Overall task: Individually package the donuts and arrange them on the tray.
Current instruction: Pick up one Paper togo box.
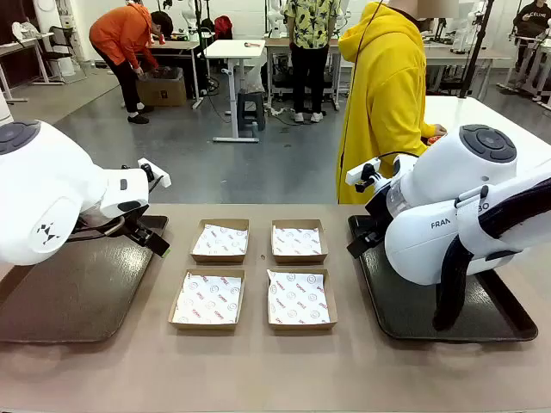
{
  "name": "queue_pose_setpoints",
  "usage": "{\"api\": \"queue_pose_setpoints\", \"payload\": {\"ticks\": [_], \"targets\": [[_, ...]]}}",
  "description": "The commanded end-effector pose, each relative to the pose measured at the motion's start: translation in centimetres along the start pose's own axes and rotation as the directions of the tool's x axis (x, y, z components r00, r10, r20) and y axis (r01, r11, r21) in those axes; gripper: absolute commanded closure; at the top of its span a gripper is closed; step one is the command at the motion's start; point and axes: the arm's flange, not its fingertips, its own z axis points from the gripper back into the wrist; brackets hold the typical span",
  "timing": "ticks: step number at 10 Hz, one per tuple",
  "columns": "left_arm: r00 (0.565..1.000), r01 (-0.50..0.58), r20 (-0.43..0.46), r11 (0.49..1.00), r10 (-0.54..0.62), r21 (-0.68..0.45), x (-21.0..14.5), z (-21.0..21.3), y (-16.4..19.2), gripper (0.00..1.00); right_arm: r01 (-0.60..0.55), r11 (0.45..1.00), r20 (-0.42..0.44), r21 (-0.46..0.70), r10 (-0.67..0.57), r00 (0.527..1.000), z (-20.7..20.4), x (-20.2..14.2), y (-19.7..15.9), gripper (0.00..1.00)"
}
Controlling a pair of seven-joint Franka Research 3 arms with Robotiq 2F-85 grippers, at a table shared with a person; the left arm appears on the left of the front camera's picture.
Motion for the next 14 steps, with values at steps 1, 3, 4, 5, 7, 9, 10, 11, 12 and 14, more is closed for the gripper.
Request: {"api": "queue_pose_setpoints", "payload": {"ticks": [1,3,4,5,7,9,10,11,12,14], "targets": [[1.0,0.0,0.0,1.0,0.0,0.0,0.0,0.0,-0.01,0.0,0.0,1.0,0.0,0.0,0.0,1.0,0.0,0.0,0.0,0.0],[1.0,0.0,0.0,1.0,0.0,0.0,0.0,0.0,-0.01,0.0,0.0,1.0,0.0,0.0,0.0,1.0,0.0,0.0,0.0,0.0],[1.0,0.0,0.0,1.0,0.0,0.0,0.0,0.0,-0.01,0.0,0.0,1.0,0.0,0.0,0.0,1.0,0.0,0.0,0.0,0.0],[1.0,0.0,0.0,1.0,0.0,0.0,0.0,0.0,-0.01,0.0,0.0,1.0,0.0,0.0,0.0,1.0,0.0,0.0,0.0,0.0],[1.0,0.0,0.0,1.0,0.0,0.0,0.0,0.0,-0.01,0.0,0.0,1.0,0.0,0.0,0.0,1.0,0.0,0.0,0.0,0.0],[1.0,0.0,0.0,1.0,0.0,0.0,0.0,0.0,-0.01,0.0,0.0,1.0,0.0,0.0,0.0,1.0,0.0,0.0,0.0,0.0],[1.0,0.0,0.0,1.0,0.0,0.0,0.0,0.0,-0.01,0.0,0.0,1.0,0.0,0.0,0.0,1.0,0.0,0.0,0.0,0.0],[1.0,0.0,0.0,1.0,0.0,0.0,0.0,0.0,-0.01,0.0,0.0,1.0,0.0,0.0,0.0,1.0,0.0,0.0,0.0,0.0],[1.0,0.0,0.0,1.0,0.0,0.0,0.0,0.0,-0.01,0.0,0.0,1.0,0.0,0.0,0.0,1.0,0.0,0.0,0.0,0.0],[1.0,0.0,0.0,1.0,0.0,0.0,0.0,0.0,-0.01,0.0,0.0,1.0,0.0,0.0,0.0,1.0,0.0,0.0,0.0,0.0]]}}
